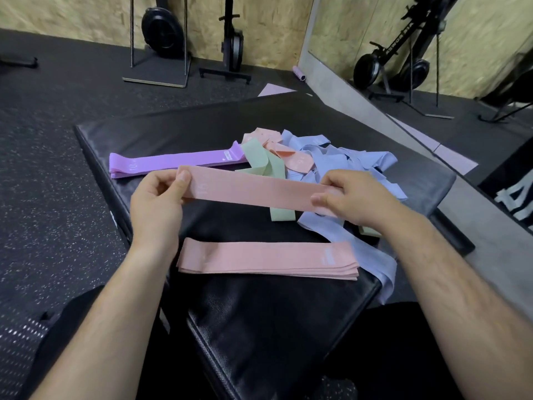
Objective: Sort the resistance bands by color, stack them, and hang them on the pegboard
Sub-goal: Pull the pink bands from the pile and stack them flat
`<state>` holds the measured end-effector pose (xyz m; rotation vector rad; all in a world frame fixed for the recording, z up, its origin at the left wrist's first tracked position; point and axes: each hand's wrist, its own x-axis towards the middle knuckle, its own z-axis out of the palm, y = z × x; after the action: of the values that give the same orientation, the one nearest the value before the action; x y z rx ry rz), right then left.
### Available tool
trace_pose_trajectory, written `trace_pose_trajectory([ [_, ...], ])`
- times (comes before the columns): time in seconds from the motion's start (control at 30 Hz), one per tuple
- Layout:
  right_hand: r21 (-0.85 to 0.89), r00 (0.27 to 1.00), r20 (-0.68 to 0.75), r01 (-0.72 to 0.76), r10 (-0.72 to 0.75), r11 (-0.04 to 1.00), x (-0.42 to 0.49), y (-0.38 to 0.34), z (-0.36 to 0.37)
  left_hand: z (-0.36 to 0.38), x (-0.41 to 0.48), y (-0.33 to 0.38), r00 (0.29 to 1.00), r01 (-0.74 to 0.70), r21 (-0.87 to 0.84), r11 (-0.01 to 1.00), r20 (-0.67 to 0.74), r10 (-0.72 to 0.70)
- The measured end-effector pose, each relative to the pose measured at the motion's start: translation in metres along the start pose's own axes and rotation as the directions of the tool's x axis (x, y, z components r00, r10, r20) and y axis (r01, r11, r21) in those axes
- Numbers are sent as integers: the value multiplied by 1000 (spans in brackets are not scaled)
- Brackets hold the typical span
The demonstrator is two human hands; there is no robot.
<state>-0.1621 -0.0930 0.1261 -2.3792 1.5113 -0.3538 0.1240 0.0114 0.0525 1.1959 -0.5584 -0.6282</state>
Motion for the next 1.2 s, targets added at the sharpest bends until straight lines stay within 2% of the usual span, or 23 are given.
trace_pose_trajectory([
  [0.07, 49, 999, -38, -25, 27, 998, -7, 11, -4, -6, 1, 1, 999, 38, -23, 999, 9, -38],
  [0.17, 230, 993, -86, -60, 81, 971, -19, 29, -5, -9, -1, 2, 997, 69, 25, 997, 28, -69],
  [0.27, 366, 989, -105, -64, 109, 928, -34, 40, -1, -16, -7, -1, 997, 40, 178, 983, 59, -51],
  [0.37, 394, 989, -82, -79, 120, 916, -49, 47, 9, -29, -17, -1, 984, -92, 405, 910, 177, 20],
  [0.5, 318, 995, -51, -70, 91, 945, -65, 52, 24, -39, -40, 1, 931, -281, 600, 749, 360, 61],
  [0.63, 159, 997, -29, -60, 66, 985, -75, 55, 38, -43, -48, -3, 881, -428, 713, 555, 467, 79],
  [0.9, 39, 1000, -3, 28, -28, 999, -82, 53, 47, -54, -43, -6, 808, -554, 697, 455, 581, 93],
  [1.0, -78, 997, 1, 72, -73, 994, -82, 51, 48, -55, -43, -6, 748, -631, 658, 411, 657, 95],
  [1.1, -101, 986, 46, 163, -159, 981, -81, 44, 46, -53, -46, 0, 672, -671, 630, 390, 740, -38],
  [1.2, -107, 958, 186, 240, -218, 965, -77, 37, 46, -53, -42, -4, 635, -684, 629, 369, 763, -122],
])
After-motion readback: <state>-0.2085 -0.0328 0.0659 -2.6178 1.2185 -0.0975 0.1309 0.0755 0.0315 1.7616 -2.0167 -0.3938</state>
